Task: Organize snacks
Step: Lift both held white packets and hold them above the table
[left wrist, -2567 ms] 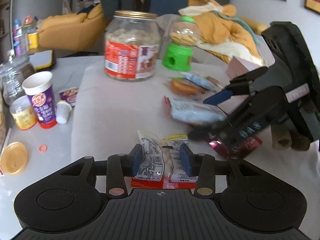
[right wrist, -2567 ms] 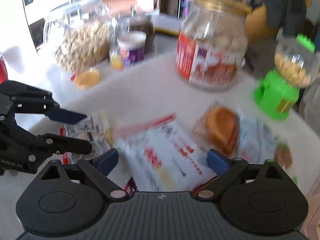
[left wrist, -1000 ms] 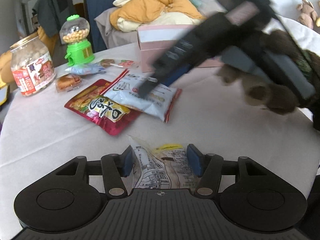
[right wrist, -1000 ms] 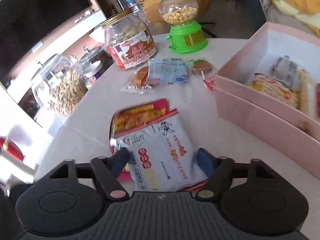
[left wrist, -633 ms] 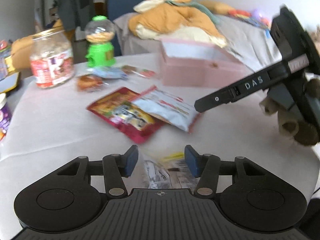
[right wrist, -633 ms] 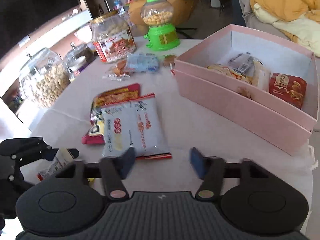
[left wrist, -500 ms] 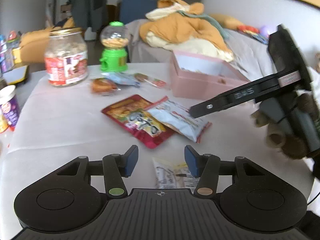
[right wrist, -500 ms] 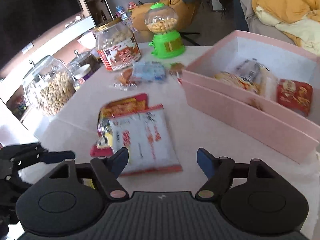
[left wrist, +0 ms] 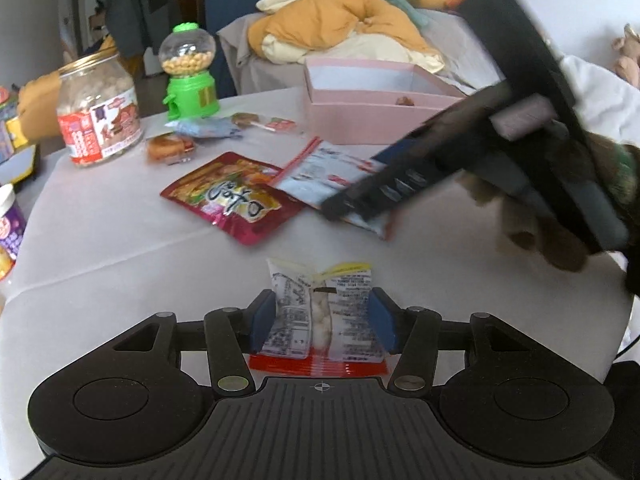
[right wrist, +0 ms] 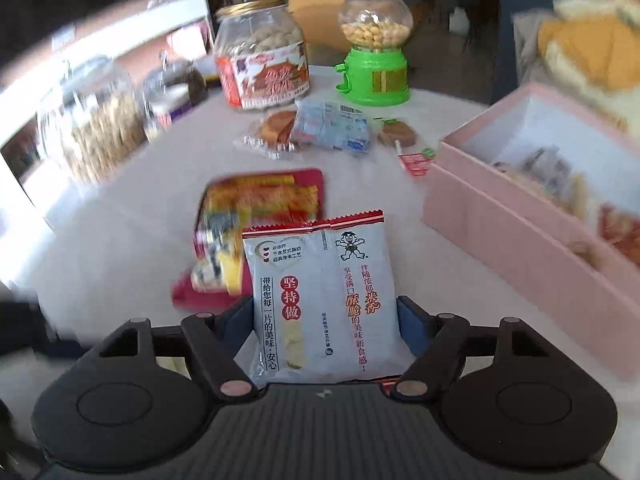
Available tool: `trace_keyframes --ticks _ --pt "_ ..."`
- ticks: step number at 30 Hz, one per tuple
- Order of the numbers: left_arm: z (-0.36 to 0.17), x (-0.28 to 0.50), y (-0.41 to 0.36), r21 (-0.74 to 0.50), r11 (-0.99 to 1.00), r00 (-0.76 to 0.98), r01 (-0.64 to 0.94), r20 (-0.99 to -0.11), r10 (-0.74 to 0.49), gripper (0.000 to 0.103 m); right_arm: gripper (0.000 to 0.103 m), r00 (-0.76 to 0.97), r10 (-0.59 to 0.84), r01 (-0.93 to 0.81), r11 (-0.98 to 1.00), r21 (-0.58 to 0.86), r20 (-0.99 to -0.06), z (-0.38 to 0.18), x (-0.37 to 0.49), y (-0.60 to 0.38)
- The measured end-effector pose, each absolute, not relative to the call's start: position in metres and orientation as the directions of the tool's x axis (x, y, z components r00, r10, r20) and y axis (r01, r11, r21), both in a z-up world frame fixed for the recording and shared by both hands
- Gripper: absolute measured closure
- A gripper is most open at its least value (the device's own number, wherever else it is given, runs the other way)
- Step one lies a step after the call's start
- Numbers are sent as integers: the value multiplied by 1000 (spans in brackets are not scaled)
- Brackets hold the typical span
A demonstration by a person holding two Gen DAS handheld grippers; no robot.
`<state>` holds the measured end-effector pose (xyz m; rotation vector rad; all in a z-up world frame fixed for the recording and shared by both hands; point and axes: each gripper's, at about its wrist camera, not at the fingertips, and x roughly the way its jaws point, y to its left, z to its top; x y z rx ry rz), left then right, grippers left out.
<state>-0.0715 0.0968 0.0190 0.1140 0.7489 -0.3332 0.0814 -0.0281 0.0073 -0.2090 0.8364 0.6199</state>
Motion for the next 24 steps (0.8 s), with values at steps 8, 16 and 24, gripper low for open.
trace_keyframes --ticks 8,16,24 --pt "16 -57 78 -53 931 675 362 -674 -301 46 28 592 322 -479 878 -2 -739 9 38 -93" --pt "11 -23 57 -67 947 730 314 -621 -286 61 23 640 229 -332 943 5 -734 -3 14 -131" --pt "30 -30 64 -92 906 702 414 -601 -382 61 7 695 222 -274 961 33 -684 -17 9 -140"
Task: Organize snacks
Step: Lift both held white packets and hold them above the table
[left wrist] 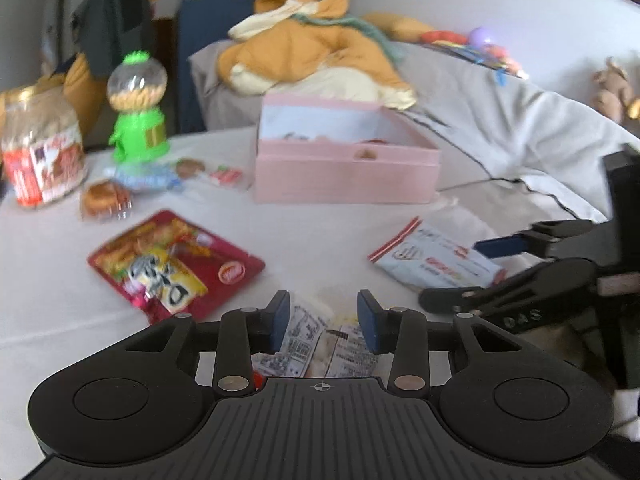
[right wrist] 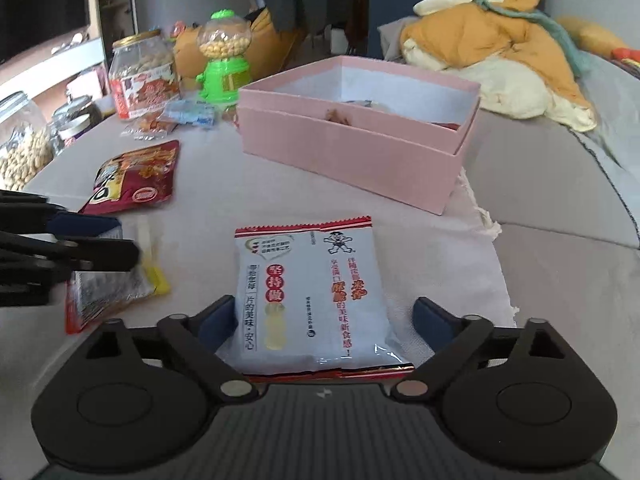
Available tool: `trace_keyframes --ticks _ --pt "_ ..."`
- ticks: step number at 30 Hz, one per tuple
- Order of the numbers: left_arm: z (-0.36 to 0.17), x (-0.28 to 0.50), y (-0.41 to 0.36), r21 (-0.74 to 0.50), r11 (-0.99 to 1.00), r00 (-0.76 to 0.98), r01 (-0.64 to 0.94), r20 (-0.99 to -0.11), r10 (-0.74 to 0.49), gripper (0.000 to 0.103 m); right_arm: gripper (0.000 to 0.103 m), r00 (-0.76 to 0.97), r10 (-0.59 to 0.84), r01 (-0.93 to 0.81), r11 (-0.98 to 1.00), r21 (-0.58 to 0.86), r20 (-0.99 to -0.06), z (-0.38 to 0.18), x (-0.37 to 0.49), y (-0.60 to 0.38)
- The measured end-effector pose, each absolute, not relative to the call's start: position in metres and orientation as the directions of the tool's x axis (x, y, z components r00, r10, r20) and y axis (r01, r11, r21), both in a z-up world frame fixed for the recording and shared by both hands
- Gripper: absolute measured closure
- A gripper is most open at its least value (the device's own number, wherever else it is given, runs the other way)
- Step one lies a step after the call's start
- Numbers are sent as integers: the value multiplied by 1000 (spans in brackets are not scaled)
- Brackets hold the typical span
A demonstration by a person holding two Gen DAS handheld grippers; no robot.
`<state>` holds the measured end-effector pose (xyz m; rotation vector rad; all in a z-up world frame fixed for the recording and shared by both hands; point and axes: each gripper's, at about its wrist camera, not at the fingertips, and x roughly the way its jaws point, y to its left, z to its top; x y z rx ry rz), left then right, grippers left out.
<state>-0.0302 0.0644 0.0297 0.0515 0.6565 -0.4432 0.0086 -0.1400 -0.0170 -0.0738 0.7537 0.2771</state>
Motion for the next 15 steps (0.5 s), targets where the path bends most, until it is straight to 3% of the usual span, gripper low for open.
trace_keyframes --ticks 9,15 --pt "25 -50 39 89 821 607 564 -719 -339 59 4 694 228 -273 961 43 -683 -18 11 -140" --pt "18 -54 20 172 772 595 612 -744 -306 37 4 694 228 -273 961 43 -683 -18 11 -139"
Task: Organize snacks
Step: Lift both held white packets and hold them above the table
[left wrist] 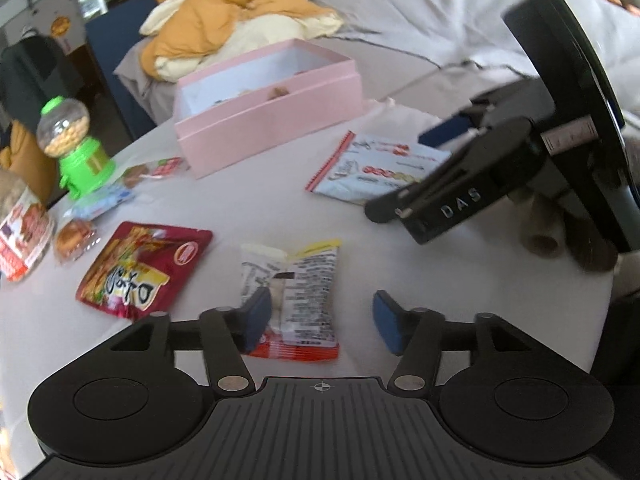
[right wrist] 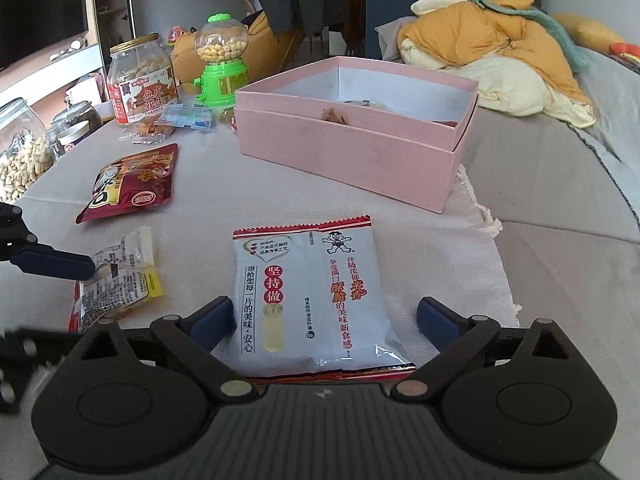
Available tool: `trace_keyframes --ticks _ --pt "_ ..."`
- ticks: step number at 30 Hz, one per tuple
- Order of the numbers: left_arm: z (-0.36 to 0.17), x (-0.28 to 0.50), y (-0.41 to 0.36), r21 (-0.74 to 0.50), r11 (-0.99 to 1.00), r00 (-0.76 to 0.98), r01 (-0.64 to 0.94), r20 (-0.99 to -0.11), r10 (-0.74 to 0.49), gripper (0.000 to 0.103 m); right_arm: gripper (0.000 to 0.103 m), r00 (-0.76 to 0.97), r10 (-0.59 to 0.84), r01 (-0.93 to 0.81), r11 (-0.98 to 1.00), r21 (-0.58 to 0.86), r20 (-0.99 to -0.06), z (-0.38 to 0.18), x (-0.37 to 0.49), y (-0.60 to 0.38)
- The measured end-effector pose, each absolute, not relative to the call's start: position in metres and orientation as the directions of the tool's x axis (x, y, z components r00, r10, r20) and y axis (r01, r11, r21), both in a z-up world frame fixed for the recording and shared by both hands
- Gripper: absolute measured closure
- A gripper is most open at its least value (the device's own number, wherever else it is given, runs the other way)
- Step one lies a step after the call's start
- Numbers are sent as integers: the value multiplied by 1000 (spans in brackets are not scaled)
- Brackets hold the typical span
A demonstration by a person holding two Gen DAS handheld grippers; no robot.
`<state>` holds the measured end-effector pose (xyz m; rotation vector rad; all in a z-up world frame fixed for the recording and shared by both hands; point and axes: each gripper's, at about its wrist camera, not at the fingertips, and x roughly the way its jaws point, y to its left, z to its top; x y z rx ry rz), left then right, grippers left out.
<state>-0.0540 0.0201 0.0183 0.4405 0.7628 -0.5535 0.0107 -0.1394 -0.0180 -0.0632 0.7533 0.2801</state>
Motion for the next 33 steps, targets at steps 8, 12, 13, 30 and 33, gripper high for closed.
trace_keyframes --ticks 8,12,13,30,33 --pt "19 -34 40 173 839 646 516 -722 -249 40 4 694 228 -273 961 43 -683 -18 11 -139" --pt "19 -20 53 114 880 658 461 -710 -253 41 4 694 228 -273 961 43 -683 -18 11 -139" --pt "19 -18 53 98 884 657 457 -707 -262 41 4 694 227 -273 961 43 -683 -18 11 -139" --pt "17 -32 48 66 841 619 537 -708 -340 30 4 690 233 -282 959 43 -686 -18 10 -140" --pt "17 -34 48 63 836 619 544 -703 -350 30 4 690 233 -282 959 43 -685 -18 10 -140"
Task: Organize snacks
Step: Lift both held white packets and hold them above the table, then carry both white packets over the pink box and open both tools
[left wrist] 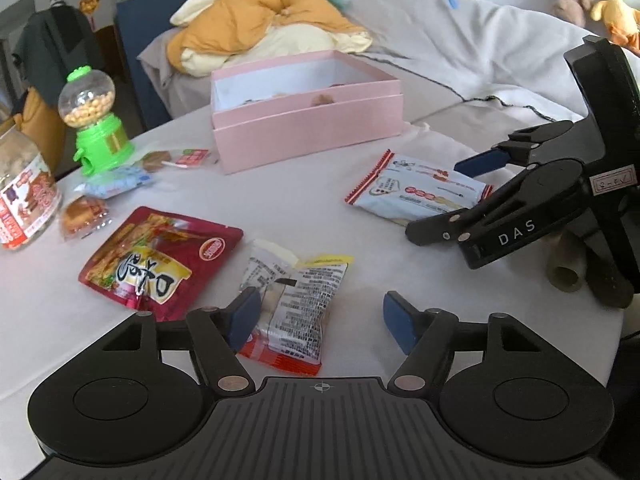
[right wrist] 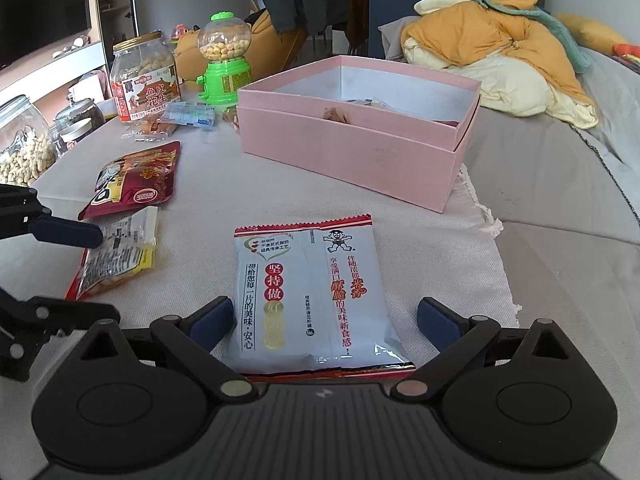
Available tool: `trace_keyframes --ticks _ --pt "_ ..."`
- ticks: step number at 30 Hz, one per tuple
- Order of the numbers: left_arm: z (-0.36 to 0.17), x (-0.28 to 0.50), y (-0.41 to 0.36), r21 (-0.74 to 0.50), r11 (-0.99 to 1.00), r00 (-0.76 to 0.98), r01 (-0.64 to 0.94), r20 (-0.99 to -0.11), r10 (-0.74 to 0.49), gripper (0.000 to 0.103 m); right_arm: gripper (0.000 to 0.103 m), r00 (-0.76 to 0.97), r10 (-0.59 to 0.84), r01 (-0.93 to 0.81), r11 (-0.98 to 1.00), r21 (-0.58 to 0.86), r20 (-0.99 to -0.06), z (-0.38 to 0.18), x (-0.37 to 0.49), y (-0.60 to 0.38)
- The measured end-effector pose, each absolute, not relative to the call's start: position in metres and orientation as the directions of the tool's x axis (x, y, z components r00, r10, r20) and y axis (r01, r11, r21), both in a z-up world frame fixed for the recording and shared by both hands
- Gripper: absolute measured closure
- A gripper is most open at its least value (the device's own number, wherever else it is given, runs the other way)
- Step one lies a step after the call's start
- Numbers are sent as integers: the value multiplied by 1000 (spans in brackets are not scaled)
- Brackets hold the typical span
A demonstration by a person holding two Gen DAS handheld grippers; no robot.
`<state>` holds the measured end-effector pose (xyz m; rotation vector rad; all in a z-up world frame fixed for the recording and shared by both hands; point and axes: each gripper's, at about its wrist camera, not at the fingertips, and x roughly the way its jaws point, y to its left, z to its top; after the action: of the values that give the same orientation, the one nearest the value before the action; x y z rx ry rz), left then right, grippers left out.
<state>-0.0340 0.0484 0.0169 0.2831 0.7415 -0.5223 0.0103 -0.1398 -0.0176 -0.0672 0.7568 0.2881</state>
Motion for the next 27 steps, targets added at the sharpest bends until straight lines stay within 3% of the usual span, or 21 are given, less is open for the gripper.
trace_keyframes --ticks 3,9,13,19,22,27 --pt "22 -30 51 41 851 620 524 -703 -348 35 4 690 233 -282 959 43 -686 -18 10 -140" --pt "20 -17 50 217 817 633 534 -743 -217 35 4 690 233 -282 959 43 -685 -18 10 -140" --pt "17 6 62 110 841 589 529 -761 -271 32 4 690 233 -282 959 43 -685 -18 10 -140" --pt "12 8 57 -18 866 573 499 -743 -346 35 5 707 226 -258 965 53 -670 -15 6 -146" --pt "10 -6 44 -2 857 584 516 -731 -354 36 5 739 256 -231 965 122 -623 -9 1 -161" --pt "7 -13 32 19 864 611 504 -714 -341 35 5 691 269 -238 961 140 -671 -12 19 -159"
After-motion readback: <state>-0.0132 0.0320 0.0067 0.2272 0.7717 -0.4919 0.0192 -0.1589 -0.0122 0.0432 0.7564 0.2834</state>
